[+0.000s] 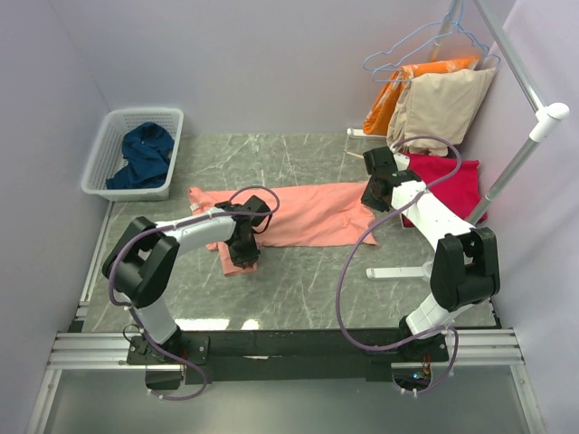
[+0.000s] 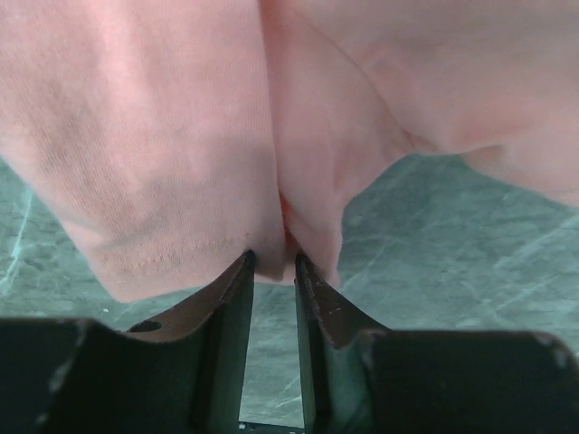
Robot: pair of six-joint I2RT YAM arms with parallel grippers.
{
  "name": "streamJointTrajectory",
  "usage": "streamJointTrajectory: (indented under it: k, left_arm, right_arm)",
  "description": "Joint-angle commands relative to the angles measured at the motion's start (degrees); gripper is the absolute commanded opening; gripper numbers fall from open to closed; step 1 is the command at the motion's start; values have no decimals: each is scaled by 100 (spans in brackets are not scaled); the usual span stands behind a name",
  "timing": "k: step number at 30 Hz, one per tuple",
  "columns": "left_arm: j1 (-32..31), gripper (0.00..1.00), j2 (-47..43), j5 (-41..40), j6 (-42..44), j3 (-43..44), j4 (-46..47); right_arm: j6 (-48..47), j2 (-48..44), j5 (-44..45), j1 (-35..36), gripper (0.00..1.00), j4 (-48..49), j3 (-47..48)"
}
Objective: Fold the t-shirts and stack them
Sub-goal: Flatten the tshirt out
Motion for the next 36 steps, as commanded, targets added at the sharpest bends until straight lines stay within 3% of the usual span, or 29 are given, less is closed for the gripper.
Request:
streamJointTrajectory:
  k: [1, 7, 14, 17, 27, 31, 36]
  left_arm:
    - [-21, 27, 198, -51, -48, 274, -45]
    - [-21, 13, 119, -385, -109, 467, -379]
    - [-21, 11, -223, -746, -188, 696, -889]
    - [-21, 1, -425, -851, -232, 714, -994]
    - [14, 1, -1164, -1106, -338, 643, -1074]
    - [40, 1, -1488, -1562, -452, 828, -1337]
    - [356, 1, -1971, -2213, -496, 1179, -1776]
  right_arm:
    - [4, -89, 58, 22, 26, -48, 194]
    - [4, -54, 76, 22, 26, -66, 203]
    - [22, 34, 58, 31, 25, -66, 212]
    - [31, 43, 58, 22, 25, -66, 194]
    - [101, -80, 146, 22, 25, -110, -148]
    - [119, -141, 269, 22, 25, -198, -227]
    - [127, -115, 331, 22, 34, -312, -429]
